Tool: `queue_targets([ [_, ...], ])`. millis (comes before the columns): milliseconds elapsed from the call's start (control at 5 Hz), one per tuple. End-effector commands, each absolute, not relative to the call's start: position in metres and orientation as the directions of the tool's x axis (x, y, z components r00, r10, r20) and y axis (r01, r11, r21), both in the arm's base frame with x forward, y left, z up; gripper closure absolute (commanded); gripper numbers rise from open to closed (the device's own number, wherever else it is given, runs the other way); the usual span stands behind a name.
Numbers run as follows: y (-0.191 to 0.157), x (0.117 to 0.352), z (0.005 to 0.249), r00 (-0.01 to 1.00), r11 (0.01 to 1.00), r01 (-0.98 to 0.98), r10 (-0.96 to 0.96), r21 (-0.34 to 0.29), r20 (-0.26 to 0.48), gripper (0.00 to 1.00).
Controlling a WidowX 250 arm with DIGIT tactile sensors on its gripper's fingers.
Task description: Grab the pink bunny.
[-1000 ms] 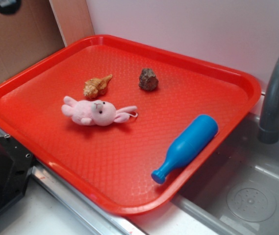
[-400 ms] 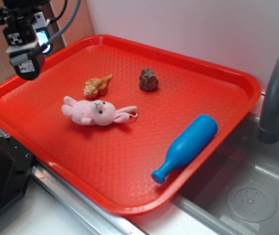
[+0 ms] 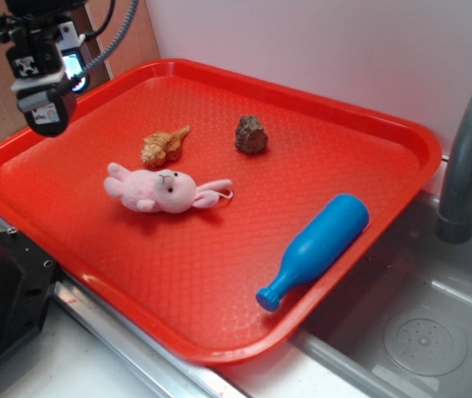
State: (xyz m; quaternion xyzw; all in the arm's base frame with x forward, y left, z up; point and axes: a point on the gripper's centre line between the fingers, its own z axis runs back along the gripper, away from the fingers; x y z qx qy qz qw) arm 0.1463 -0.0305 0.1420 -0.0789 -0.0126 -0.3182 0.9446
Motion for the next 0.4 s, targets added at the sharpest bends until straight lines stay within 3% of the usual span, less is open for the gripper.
queue_targets([
  [0, -0.018, 0.187, 0.056, 0.757, 0.754, 0.652, -0.654, -0.078, 0.008, 0.0],
  [200, -0.032, 0.184, 0.023, 0.715, 0.715, 0.689, -0.697, -0.118, -0.05, 0.0],
])
